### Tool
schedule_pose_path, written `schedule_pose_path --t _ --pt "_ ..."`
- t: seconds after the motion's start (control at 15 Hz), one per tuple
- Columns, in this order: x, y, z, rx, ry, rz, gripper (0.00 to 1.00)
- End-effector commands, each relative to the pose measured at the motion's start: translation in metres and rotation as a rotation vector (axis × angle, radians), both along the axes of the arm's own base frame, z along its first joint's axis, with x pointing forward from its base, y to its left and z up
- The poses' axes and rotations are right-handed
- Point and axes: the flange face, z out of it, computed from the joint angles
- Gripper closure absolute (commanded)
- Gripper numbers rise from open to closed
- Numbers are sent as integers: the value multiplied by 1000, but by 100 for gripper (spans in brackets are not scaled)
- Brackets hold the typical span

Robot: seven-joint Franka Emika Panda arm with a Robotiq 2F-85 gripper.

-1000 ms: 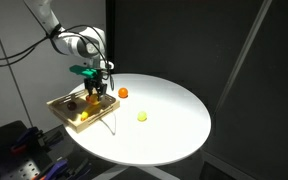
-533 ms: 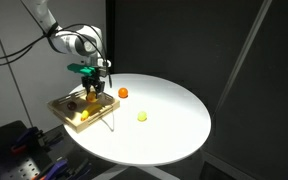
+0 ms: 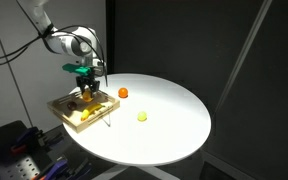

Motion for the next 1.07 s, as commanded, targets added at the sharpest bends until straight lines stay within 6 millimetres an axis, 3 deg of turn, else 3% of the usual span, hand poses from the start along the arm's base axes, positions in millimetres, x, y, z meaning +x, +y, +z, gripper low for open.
schedule_pose_path --t 0.0,0.6,1.0 --pt "8 14 -1 -8 -13 29 59" --pt "17 44 3 -7 -45 86 59" --pt "18 54 -5 -9 -38 111 59"
